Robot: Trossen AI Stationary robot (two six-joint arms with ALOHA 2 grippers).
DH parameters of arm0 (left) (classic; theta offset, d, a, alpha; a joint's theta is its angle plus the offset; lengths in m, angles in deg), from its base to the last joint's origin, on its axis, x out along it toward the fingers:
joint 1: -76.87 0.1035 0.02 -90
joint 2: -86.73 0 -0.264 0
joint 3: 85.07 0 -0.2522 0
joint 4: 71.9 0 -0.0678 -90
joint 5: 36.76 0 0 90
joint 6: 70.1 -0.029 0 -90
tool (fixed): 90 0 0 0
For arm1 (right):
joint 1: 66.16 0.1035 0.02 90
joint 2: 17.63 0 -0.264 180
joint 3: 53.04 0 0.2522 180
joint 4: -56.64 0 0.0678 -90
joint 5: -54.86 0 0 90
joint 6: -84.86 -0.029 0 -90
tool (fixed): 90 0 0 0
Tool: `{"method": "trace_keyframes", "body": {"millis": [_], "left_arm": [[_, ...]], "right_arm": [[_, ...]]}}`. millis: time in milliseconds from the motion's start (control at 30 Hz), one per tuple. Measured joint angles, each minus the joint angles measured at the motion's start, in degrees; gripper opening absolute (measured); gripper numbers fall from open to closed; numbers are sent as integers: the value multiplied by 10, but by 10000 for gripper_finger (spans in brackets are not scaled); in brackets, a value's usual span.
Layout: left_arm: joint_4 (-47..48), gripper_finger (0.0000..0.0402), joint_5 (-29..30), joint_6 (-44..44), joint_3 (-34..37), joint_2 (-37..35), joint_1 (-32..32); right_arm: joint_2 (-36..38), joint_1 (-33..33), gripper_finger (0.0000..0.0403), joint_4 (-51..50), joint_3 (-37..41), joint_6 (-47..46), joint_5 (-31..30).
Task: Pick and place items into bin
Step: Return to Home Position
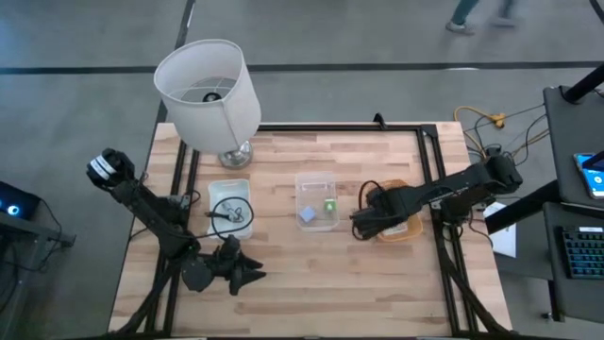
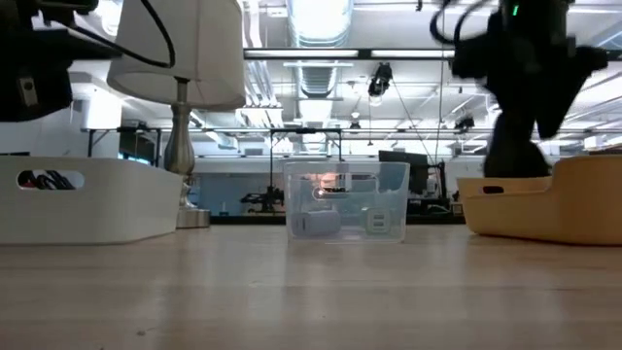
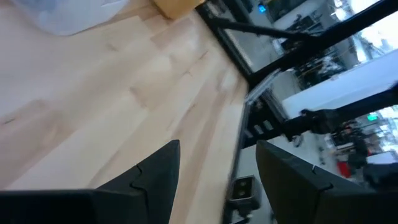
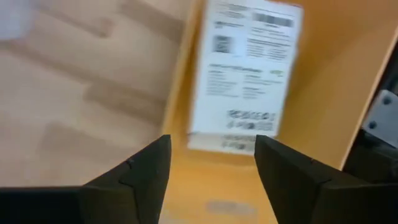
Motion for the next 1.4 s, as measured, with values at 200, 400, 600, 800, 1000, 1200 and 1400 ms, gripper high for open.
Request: {"method": "trace_keyframes", "body": {"millis": [200,400,600,800,1000,1200,1400], "left_arm": [[-23,196,1,-91,-10,-19,11],[-165,196,-89,-310,-13,-109,89],[-132,196,-60,-432,-5,-232,130],[-103,196,-42,-411,11,-285,130],[-169,196,-159,-460,13,-220,139],[-187,196,-321,-512,14,-206,278],[-176,196,-436,-537,54,-280,374]], "right_arm": [[52,120,220,98,-80,48,-123],[107,228,214,176,-129,82,-227],[146,272,210,126,-180,-16,-338],[159,292,211,114,-205,-9,-406],[172,277,210,187,-142,60,-356],[306,161,210,470,41,307,-240],[455,1,210,814,255,499,70]]}}
